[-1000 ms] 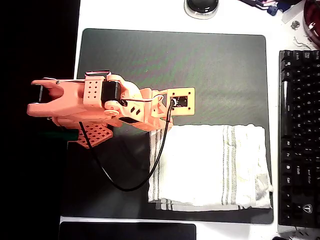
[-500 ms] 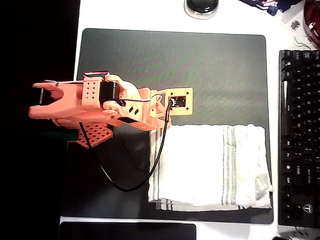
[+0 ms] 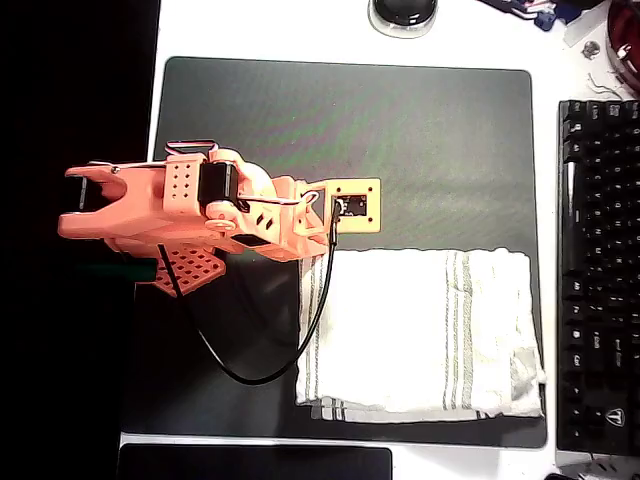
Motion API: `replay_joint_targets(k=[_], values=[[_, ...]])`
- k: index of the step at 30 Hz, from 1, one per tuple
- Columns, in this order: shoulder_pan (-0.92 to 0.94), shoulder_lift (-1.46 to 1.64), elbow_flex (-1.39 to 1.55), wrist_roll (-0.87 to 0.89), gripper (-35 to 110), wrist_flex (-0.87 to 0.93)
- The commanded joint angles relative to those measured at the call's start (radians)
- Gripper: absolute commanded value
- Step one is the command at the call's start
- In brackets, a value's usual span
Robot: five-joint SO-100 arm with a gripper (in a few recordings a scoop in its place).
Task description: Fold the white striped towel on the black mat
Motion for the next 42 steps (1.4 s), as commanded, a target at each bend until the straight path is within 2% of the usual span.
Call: replay_joint_targets(k=[1, 7, 42], values=[[0.006, 0.025, 0.021, -0.009, 0, 0.026], [0.008, 0.025, 0.021, 0.006, 0, 0.092], [0.012, 0.025, 0.021, 0.02, 0, 0.092]])
